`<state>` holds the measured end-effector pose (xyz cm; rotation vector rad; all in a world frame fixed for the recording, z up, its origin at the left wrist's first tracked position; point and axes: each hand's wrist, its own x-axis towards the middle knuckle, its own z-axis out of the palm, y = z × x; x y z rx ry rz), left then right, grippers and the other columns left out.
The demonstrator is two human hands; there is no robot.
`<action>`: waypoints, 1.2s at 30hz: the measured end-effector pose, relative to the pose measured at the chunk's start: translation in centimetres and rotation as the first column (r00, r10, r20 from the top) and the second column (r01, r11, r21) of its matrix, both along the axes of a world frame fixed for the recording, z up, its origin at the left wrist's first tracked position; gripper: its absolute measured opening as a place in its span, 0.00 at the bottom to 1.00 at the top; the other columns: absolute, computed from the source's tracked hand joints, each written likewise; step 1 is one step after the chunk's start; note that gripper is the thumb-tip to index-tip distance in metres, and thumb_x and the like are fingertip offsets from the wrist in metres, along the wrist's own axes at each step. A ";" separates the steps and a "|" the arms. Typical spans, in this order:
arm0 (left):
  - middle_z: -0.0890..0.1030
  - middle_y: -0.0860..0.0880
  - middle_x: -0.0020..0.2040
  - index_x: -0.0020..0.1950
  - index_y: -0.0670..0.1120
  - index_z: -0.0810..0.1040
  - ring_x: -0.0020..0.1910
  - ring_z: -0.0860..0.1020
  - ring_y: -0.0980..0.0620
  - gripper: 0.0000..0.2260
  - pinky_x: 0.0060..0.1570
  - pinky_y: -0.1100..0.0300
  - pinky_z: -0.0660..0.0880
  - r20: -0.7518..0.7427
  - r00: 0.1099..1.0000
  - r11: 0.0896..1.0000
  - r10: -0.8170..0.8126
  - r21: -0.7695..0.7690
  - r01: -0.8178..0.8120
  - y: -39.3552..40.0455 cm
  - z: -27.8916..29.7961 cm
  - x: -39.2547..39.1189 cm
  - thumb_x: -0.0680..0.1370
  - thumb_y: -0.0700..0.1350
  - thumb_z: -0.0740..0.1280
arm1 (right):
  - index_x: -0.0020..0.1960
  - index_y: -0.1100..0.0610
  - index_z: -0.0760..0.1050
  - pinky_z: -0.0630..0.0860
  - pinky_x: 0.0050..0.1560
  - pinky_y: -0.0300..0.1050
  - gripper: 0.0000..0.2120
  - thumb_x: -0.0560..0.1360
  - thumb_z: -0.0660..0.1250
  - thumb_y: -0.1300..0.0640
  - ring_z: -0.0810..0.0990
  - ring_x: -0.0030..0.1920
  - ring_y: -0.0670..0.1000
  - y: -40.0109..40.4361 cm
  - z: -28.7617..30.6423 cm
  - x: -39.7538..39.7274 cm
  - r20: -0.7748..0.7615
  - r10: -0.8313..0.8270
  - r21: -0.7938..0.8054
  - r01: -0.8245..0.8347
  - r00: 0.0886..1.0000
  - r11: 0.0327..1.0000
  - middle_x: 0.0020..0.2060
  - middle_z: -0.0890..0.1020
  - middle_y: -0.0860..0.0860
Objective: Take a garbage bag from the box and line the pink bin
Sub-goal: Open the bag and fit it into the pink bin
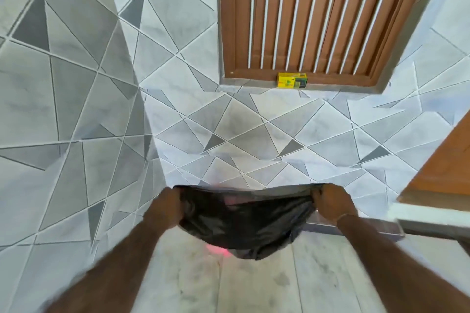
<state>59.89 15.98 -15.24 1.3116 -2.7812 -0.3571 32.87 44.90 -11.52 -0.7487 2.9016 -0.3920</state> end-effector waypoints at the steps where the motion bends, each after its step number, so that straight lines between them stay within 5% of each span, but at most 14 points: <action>1: 0.76 0.40 0.63 0.66 0.39 0.72 0.62 0.77 0.39 0.16 0.64 0.50 0.72 -0.031 1.000 1.000 0.001 -0.008 -0.002 0.9 1.1 -0.2 0.80 0.43 0.60 | 0.52 0.63 0.80 0.76 0.52 0.49 0.16 0.77 0.59 0.53 0.81 0.55 0.63 -0.6 0.6 -0.1 -0.004 -0.049 -0.073 0.049 0.999 0.996 0.53 0.83 0.62; 6: 0.81 0.36 0.53 0.56 0.36 0.78 0.53 0.81 0.36 0.14 0.56 0.50 0.77 -0.152 0.985 0.996 0.084 0.035 -0.079 0.5 0.8 -1.5 0.74 0.40 0.62 | 0.54 0.65 0.79 0.75 0.56 0.51 0.12 0.73 0.65 0.63 0.80 0.56 0.66 -1.6 0.6 -0.4 0.106 -0.133 -0.308 0.159 0.985 0.938 0.53 0.83 0.65; 11: 0.78 0.42 0.58 0.61 0.44 0.76 0.56 0.80 0.40 0.13 0.58 0.50 0.78 0.066 0.996 0.997 -0.055 0.053 0.051 2.3 2.6 -1.8 0.77 0.45 0.64 | 0.72 0.58 0.62 0.76 0.58 0.53 0.31 0.71 0.64 0.64 0.78 0.58 0.66 -1.7 -0.1 -1.7 0.171 0.053 -0.077 -0.040 0.984 0.996 0.57 0.80 0.66; 13: 0.78 0.43 0.57 0.59 0.44 0.75 0.57 0.80 0.40 0.11 0.56 0.49 0.78 0.089 0.996 0.997 0.006 -0.079 0.001 2.2 5.6 -2.1 0.77 0.43 0.63 | 0.75 0.57 0.56 0.76 0.56 0.54 0.35 0.70 0.63 0.65 0.78 0.57 0.67 -1.7 1.6 -3.1 0.092 0.135 -0.066 -0.129 0.987 0.989 0.55 0.79 0.67; 18: 0.75 0.43 0.53 0.51 0.41 0.78 0.48 0.79 0.38 0.09 0.42 0.45 0.79 -0.266 0.958 0.927 0.103 -0.323 -0.189 4.8 10.3 -3.8 0.72 0.35 0.64 | 0.76 0.50 0.55 0.76 0.52 0.58 0.40 0.68 0.64 0.68 0.75 0.52 0.66 -1.9 4.5 -4.8 -0.322 0.154 -0.269 -0.246 0.934 0.931 0.54 0.74 0.62; 21: 0.74 0.44 0.60 0.59 0.42 0.75 0.52 0.78 0.40 0.13 0.43 0.50 0.79 0.037 0.998 0.980 0.056 -0.194 -0.048 8.7 3.1 -1.9 0.76 0.36 0.59 | 0.77 0.46 0.55 0.76 0.58 0.56 0.35 0.73 0.63 0.60 0.74 0.58 0.61 0.5 -2.1 -3.9 -0.043 0.370 0.178 -0.358 0.928 0.917 0.60 0.71 0.56; 23: 0.72 0.45 0.66 0.66 0.43 0.71 0.58 0.76 0.41 0.15 0.39 0.61 0.72 0.117 0.993 0.999 0.032 -0.029 -0.029 10.2 -1.1 -0.2 0.79 0.39 0.56 | 0.71 0.50 0.64 0.73 0.61 0.50 0.23 0.76 0.58 0.59 0.75 0.60 0.58 2.7 -6.5 -3.4 0.046 0.368 0.301 -0.364 0.929 0.881 0.61 0.74 0.54; 28: 0.71 0.48 0.63 0.62 0.48 0.72 0.56 0.77 0.45 0.13 0.54 0.50 0.77 0.211 0.962 0.985 0.171 -0.031 -0.169 11.5 -0.9 0.1 0.77 0.43 0.61 | 0.63 0.59 0.73 0.71 0.63 0.48 0.19 0.73 0.62 0.62 0.75 0.62 0.60 4.2 -8.6 -4.4 0.157 0.280 0.128 -0.300 0.947 0.945 0.63 0.75 0.58; 32: 0.71 0.44 0.60 0.57 0.42 0.75 0.55 0.78 0.39 0.12 0.54 0.46 0.75 -0.002 0.933 0.929 0.359 0.098 -0.357 12.3 0.4 -1.9 0.74 0.39 0.61 | 0.50 0.63 0.78 0.72 0.56 0.49 0.12 0.75 0.64 0.55 0.79 0.54 0.62 2.7 -7.0 -4.2 0.183 0.183 -0.181 -0.149 0.966 0.972 0.51 0.82 0.62; 36: 0.73 0.41 0.58 0.56 0.40 0.76 0.52 0.79 0.36 0.12 0.54 0.48 0.74 -0.201 0.848 0.869 0.490 0.189 -0.457 13.2 0.9 -3.4 0.75 0.44 0.63 | 0.47 0.62 0.80 0.74 0.52 0.49 0.20 0.77 0.64 0.45 0.81 0.51 0.62 2.2 -5.1 -4.0 0.143 0.061 -0.303 -0.015 0.988 0.953 0.45 0.84 0.61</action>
